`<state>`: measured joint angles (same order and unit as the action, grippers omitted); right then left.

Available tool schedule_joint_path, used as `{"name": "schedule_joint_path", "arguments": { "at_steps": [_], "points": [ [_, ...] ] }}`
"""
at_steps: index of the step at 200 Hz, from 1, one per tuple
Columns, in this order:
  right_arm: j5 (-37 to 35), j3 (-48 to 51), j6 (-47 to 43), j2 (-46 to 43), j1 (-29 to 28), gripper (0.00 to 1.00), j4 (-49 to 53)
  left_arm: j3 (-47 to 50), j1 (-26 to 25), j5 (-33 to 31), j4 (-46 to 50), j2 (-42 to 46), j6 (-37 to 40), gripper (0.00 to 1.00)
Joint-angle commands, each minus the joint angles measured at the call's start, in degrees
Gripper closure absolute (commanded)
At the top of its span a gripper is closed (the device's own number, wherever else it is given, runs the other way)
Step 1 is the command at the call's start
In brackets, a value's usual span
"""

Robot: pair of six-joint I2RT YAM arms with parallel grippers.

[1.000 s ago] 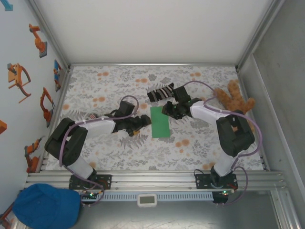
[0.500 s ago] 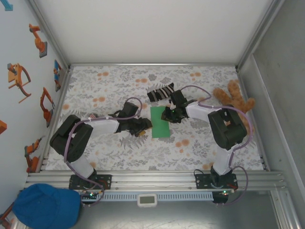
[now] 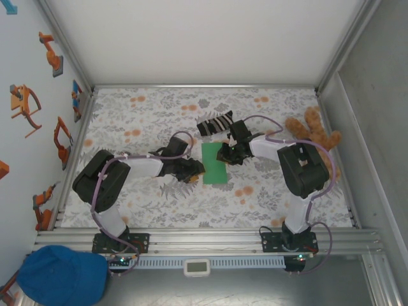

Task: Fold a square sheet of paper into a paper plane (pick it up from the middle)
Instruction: Third fold the triangle at the center of the table.

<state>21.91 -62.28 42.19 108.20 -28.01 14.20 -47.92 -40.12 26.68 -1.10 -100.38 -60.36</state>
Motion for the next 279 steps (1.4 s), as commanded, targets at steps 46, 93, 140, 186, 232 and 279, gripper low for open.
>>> {"name": "schedule_joint_path", "arguments": {
  "at_steps": [46, 93, 140, 186, 232, 279],
  "points": [
    [-3.04, 1.17, 0.94, 3.31, 0.68, 0.79, 2.44, -1.12, -1.42, 4.77, -3.09, -3.14, -0.74, 0.65],
    [-3.07, 1.03, 0.96, 3.14, 0.68, 0.79, 2.37, -0.94, -0.73, 8.23, -12.46, -6.26, -3.73, 0.66],
    [-3.21, 1.33, 0.96, 2.80, 0.68, 0.80, 2.16, -0.57, 1.85, 8.13, -13.81, -5.83, -2.04, 0.68],
    [-3.02, 1.24, 0.95, 2.85, 0.68, 0.80, 2.07, -2.96, 2.89, 9.97, -15.17, -8.12, -0.86, 0.67],
    [-3.16, 1.42, 0.87, 2.60, 0.66, 0.80, 2.07, -2.53, 3.56, 9.74, -14.55, -9.22, -1.52, 0.76],
    [-2.96, 1.31, 0.65, 1.29, 0.67, 0.80, 1.42, -2.48, 4.10, 9.01, -12.96, -9.23, -1.52, 0.85]
  ]
}}
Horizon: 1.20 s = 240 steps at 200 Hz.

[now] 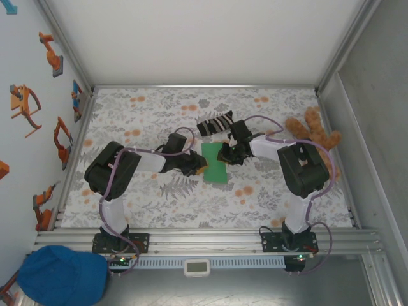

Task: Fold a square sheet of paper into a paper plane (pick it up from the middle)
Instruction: Third fold the triangle at the center of the table.

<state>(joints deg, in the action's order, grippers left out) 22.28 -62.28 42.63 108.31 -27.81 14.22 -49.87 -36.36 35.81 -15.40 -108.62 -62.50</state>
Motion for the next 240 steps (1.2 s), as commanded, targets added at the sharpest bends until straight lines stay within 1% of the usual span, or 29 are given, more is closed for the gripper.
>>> {"name": "schedule_joint_path", "arguments": {
  "at_steps": [1, 30, 55, 68, 81, 116, 126, 153, 163, 194, 220, 240],
  "points": [
    [-3.31, 1.30, 0.19, 1.10, 0.48, 0.80, 1.37, -0.56, 0.33, -0.13, 1.38, -1.03, 0.62, 0.85],
    [-4.10, 1.14, -1.69, -2.67, 0.48, 0.78, 1.72, -1.40, 0.42, -0.09, 2.21, -2.02, -0.12, 1.00],
    [-6.50, 1.12, -4.09, -7.35, 0.48, 0.72, 3.25, -2.22, 0.18, -0.06, 3.35, -2.21, -0.49, 1.00],
    [-8.17, 1.59, -5.92, -10.43, 0.48, 0.66, 3.97, -2.34, 0.00, -0.06, 3.16, -2.23, -1.08, 1.00],
    [-9.97, 2.57, -7.85, -13.50, 0.48, 0.57, 3.92, -2.45, -0.01, -0.06, 2.82, -2.30, -1.65, 1.00],
    [-14.58, 6.35, -12.68, -21.53, 0.48, 0.40, 3.40, -3.39, 0.14, -0.41, 5.46, -1.15, -2.41, 1.00],
    [-15.89, 7.65, -13.98, -23.58, 0.33, 0.33, 3.05, -3.39, 0.15, -0.51, 6.04, -0.55, -2.62, 1.00],
    [-19.44, 9.88, -19.26, -27.19, -1.85, 0.26, 1.96, -3.32, 0.64, -0.62, 7.55, 1.50, -2.80, 1.00],
    [-20.30, 10.38, -21.08, -27.60, -3.03, 0.26, 1.31, -3.07, 0.78, -0.82, 8.17, 2.34, -2.72, 1.00],
    [-23.13, 12.19, -26.82, -27.88, -8.32, 0.28, -2.97, -3.12, 1.64, -0.83, 9.82, 3.60, -2.45, 1.00],
    [-22.32, 16.52, -33.01, -28.51, -11.77, 0.32, -9.92, -3.35, 2.25, -0.57, 10.30, 3.59, -2.84, 1.00],
    [-20.44, 21.41, -38.03, -30.35, -13.58, 0.33, -15.95, -3.39, 2.44, 0.12, 9.79, 3.59, -3.70, 1.00]
  ]
}}
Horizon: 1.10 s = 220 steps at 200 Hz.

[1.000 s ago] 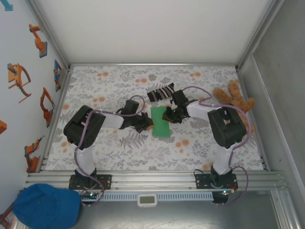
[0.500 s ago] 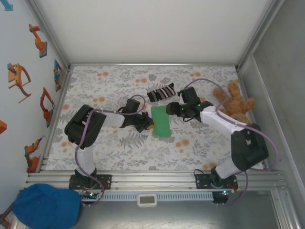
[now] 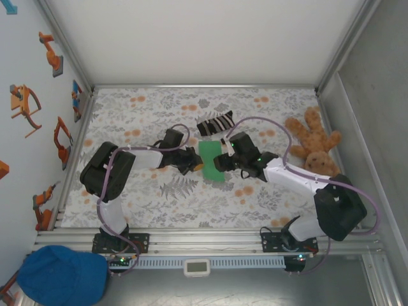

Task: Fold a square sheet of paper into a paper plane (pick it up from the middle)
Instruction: Third fold the triangle at the center of the table.

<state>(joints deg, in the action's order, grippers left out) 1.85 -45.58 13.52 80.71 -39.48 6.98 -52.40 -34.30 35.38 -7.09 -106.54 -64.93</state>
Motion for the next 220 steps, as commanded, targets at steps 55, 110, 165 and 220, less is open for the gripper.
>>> {"name": "schedule_joint_path", "arguments": {
  "at_steps": [55, 110, 165, 220],
  "points": [
    [4.74, 12.23, -18.44, -2.17, -7.27, 0.41, -18.32, -1.56, 0.56, 1.69, 1.01, 1.12, -4.03, 1.00],
    [0.71, 11.76, -22.16, 4.69, -11.78, 0.44, -25.00, -1.55, 0.73, 2.13, 0.92, 0.55, -6.82, 1.00],
    [-5.60, 11.94, -25.20, 8.04, -12.57, 0.54, -30.35, -1.83, 0.77, 2.41, 1.11, 0.04, -7.39, 1.00],
    [-5.42, 13.49, -25.69, 6.09, -12.59, 0.77, -31.60, -1.82, 0.75, 2.24, 1.74, 0.36, -7.12, 1.00]
  ]
}}
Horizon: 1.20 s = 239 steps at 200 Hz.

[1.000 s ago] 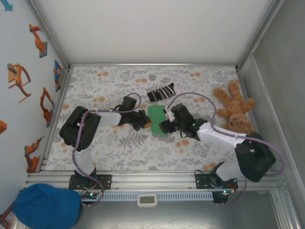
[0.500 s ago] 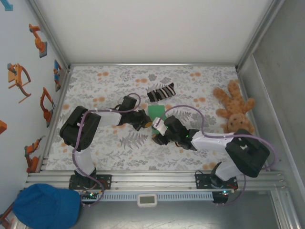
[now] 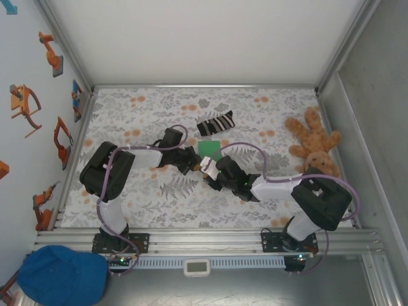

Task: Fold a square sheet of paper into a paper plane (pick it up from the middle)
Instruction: Third fold the triangle at the center of the table.

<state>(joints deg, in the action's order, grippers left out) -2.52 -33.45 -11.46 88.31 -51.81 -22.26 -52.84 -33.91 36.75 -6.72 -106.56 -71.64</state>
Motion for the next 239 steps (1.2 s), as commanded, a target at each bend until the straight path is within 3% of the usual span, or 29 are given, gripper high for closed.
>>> {"name": "schedule_joint_path", "arguments": {
  "at_steps": [1, 44, 91, 131, 149, 192, 239],
  "points": [
    [-1.06, 1.41, -0.73, -1.54, -0.24, 0.78, -2.35, -1.39, 0.35, 0.82, 1.36, 0.39, -0.38, 1.00],
    [-0.64, 1.03, -1.04, -1.15, -0.31, 0.83, -1.13, -1.48, 0.41, 0.83, 1.30, 0.41, -0.34, 1.00],
    [-0.93, 0.39, -0.91, -1.21, -0.31, 0.98, -1.04, -1.19, 0.34, 0.84, 1.50, 0.69, -0.29, 1.00],
    [1.82, -0.21, 0.79, -1.86, -0.31, 1.00, 1.31, -1.24, 1.61, -1.26, 8.26, 3.30, 3.88, 0.59],
    [3.76, -0.40, 2.68, -2.33, -0.21, 1.00, 2.44, -1.13, 3.41, -4.72, 13.75, 7.85, 7.97, 0.53],
    [11.50, -1.43, 10.77, -1.71, 1.37, 1.00, 3.57, -2.73, 4.41, -8.64, 14.35, 15.22, 14.39, 0.50],
    [20.08, -1.76, 19.57, -0.26, 4.55, 1.00, 0.60, -8.91, 0.88, -7.71, 11.27, 5.84, 15.62, 0.57]
  ]
}}
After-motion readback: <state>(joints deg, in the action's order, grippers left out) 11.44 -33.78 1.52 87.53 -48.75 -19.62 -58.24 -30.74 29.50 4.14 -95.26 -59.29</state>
